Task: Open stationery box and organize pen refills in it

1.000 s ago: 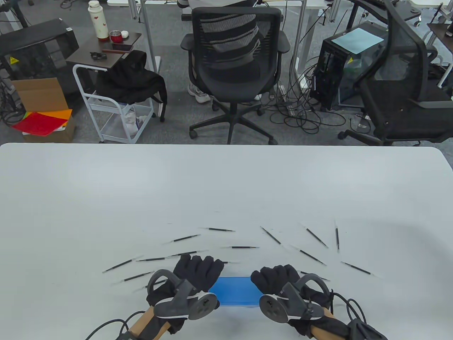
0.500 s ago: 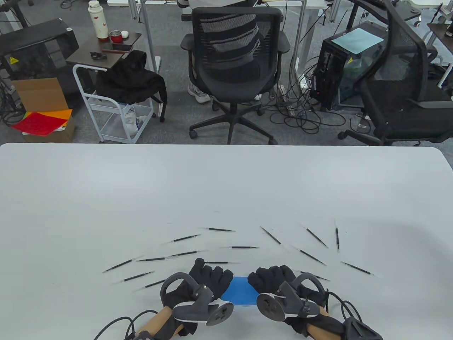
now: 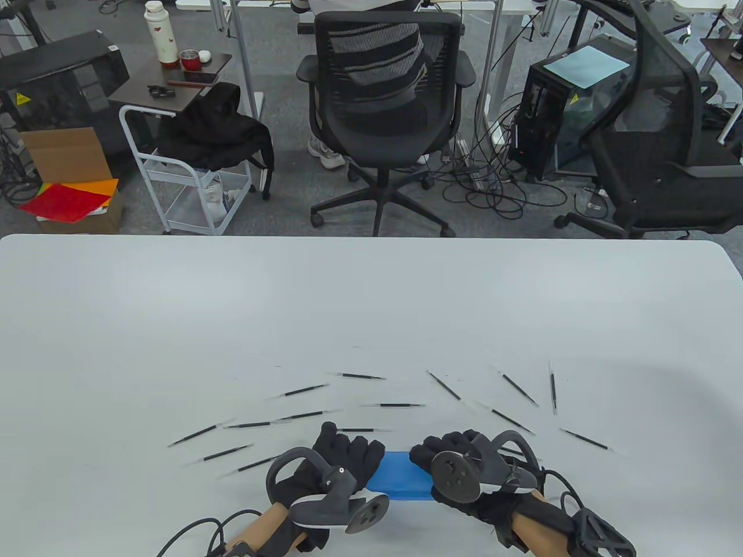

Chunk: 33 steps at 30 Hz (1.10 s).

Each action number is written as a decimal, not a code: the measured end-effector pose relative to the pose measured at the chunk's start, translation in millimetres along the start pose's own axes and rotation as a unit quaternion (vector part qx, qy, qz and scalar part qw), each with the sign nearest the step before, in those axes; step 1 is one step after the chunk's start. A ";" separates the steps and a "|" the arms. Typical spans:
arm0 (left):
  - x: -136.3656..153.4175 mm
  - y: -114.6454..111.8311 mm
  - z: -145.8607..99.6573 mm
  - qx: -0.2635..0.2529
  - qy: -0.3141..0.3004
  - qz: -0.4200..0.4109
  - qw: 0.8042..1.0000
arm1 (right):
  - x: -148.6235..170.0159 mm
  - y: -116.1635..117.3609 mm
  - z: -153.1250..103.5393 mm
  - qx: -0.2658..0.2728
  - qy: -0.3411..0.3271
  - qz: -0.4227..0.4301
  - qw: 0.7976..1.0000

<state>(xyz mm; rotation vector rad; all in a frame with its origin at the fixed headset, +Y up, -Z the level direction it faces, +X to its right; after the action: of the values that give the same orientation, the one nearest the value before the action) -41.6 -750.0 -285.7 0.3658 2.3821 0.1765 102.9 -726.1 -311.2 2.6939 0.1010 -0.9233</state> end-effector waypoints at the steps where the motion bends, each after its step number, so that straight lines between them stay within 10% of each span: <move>1: 0.4 0.1 0.3 0.002 0.002 0.002 1.000 | 1.8 -1.9 0.8 0.001 0.003 0.005 1.000; 33: 4.5 5.0 -0.9 -0.006 0.052 0.058 0.997 | 52.1 -18.2 46.0 -0.046 0.023 0.168 0.984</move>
<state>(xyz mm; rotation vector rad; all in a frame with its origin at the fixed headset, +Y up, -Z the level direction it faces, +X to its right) -44.3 -743.8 -286.8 0.4998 2.4624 0.2682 114.2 -723.8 -382.1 2.5395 -0.2871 -0.7334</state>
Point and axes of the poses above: the tracker on the back of each hand, its own x axis roughly to the little-finger side, its own z axis roughly from the wrist to the fingertips, y = z × x, the point moved 4 cm from there along z, roughly from the wrist to the fingertips, and after that the axes turned 7 degrees about -x, right-handed, at the moved point
